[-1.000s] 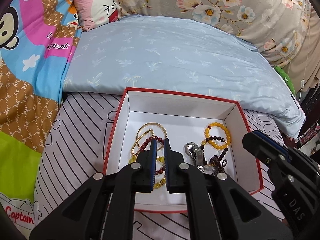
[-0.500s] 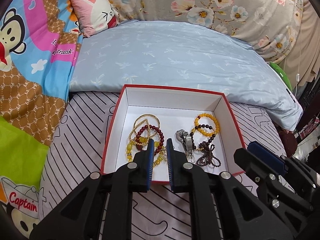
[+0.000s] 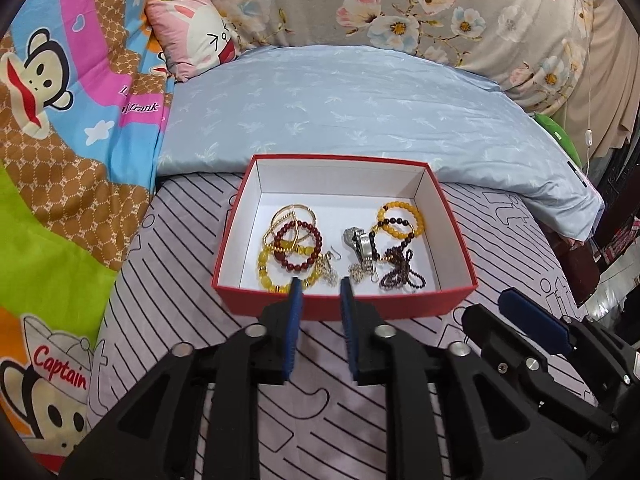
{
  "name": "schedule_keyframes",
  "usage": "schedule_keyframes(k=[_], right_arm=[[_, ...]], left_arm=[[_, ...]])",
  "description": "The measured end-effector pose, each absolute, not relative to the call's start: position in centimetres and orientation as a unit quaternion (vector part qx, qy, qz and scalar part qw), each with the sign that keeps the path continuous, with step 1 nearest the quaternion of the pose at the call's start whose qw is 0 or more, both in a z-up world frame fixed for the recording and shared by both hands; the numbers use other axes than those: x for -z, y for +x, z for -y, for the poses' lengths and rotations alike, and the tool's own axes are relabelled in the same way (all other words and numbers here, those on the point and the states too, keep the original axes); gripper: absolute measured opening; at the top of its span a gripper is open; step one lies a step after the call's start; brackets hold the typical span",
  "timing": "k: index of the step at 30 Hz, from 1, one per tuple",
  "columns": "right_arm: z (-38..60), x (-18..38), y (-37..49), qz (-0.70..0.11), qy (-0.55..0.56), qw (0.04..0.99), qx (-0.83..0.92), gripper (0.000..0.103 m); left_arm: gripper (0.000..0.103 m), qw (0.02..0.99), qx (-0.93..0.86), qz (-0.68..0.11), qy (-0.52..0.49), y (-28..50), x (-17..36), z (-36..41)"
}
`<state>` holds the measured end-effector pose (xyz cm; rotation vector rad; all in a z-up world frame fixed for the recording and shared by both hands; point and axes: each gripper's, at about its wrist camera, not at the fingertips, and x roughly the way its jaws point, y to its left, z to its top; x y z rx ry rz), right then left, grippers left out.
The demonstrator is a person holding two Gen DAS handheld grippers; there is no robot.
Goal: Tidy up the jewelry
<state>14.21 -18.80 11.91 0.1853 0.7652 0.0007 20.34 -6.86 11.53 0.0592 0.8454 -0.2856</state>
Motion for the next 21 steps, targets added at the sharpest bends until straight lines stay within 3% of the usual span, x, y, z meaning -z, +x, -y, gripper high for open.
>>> schedule_keyframes(k=[9,13,21], right_arm=[[18.6,-10.8,11.4,-0.382,0.088,0.92,0.015,0.037],[18.5,-10.6,10.4,-0.385,0.086,0.918,0.023,0.039],[18.4,-10.6,9.0,-0.385,0.082,0.919,0.034,0.045]], left_arm=[[0.026,0.898,0.134,-0.416,0.041,17.3,-10.7,6.5],[0.036,0.899,0.124,-0.417,0.039,16.3,-10.3,6.1],[0.038,0.9,0.113,-0.42,0.038,14.9,-10.1,5.7]])
